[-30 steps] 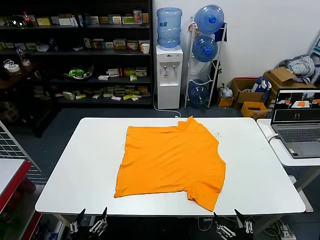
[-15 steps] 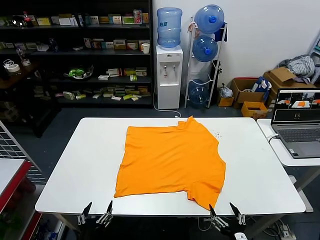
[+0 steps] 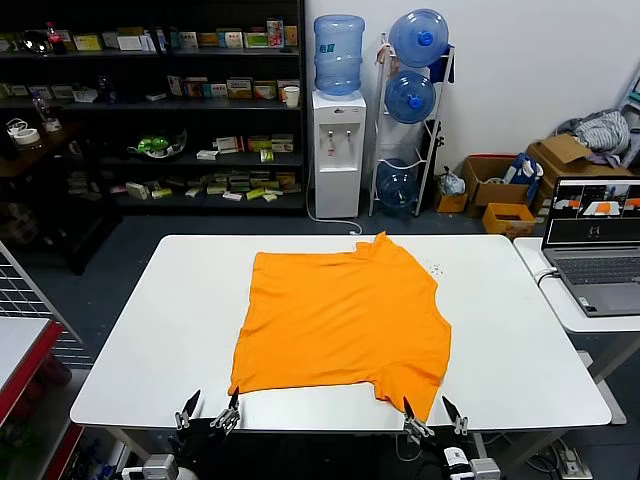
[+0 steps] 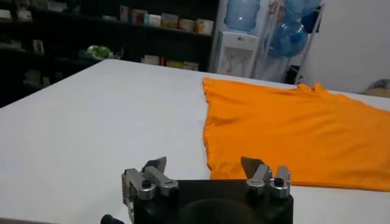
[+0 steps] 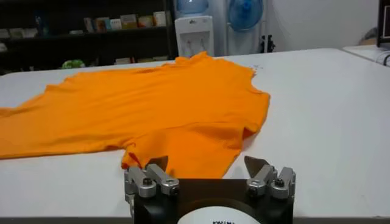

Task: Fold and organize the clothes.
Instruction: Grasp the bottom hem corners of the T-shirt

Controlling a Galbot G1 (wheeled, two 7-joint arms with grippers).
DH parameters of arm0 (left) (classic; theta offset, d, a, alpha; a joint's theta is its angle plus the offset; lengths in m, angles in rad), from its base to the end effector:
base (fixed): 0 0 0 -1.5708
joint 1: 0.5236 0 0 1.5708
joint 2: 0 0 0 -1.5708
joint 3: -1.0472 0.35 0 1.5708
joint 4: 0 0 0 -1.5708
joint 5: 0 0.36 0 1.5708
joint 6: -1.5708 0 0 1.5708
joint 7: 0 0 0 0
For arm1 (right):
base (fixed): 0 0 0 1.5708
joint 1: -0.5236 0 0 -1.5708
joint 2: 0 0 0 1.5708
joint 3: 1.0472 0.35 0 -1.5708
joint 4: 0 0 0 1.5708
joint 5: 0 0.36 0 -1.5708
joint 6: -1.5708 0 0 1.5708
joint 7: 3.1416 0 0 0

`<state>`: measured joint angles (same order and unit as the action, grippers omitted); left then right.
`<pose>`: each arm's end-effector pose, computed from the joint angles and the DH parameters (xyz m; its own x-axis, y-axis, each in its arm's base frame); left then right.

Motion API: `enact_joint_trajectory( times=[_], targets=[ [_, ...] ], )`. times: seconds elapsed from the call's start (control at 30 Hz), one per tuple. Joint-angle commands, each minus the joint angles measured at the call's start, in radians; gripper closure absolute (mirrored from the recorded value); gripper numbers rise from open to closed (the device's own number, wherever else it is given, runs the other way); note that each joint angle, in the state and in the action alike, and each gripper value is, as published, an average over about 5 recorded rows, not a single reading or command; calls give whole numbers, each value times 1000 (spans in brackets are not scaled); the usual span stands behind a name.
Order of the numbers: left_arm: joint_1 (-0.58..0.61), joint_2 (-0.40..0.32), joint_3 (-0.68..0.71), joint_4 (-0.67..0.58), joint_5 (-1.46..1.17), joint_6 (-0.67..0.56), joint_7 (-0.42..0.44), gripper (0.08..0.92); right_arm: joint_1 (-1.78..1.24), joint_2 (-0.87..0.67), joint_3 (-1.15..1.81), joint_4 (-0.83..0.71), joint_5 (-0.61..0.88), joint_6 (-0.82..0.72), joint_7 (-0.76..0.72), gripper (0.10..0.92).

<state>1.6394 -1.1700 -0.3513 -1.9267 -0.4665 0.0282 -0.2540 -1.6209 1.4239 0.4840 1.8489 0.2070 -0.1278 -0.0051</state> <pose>0.1478 0.0343 -0.3759 -0.9276 0.0396 0.3715 -0.0091 0.9917 -0.1283 0.1546 -0.0232 -0.3981 -0.9046 -0.0919 0.4162 -0.0559 0.9936 0.0980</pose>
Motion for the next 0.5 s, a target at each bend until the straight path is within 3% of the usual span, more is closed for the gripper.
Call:
enact_joint_trajectory(
  times=[0.03, 0.1, 0.33, 0.5],
  targets=[
    [-71, -16, 32, 71, 4, 7, 3, 177, 31, 19, -10, -31, -17, -6, 7, 211],
    [-78, -18, 37, 81, 5, 7, 2, 177, 31, 20, -11, -30, -18, -8, 7, 235],
    [-89, -20, 51, 90, 17, 9, -14, 197, 17, 13, -14, -21, -23, -11, 9, 433],
    [-86, -21, 64, 92, 26, 8, -12, 324, 5, 5, -14, -9, -20, -14, 10, 571]
  ],
)
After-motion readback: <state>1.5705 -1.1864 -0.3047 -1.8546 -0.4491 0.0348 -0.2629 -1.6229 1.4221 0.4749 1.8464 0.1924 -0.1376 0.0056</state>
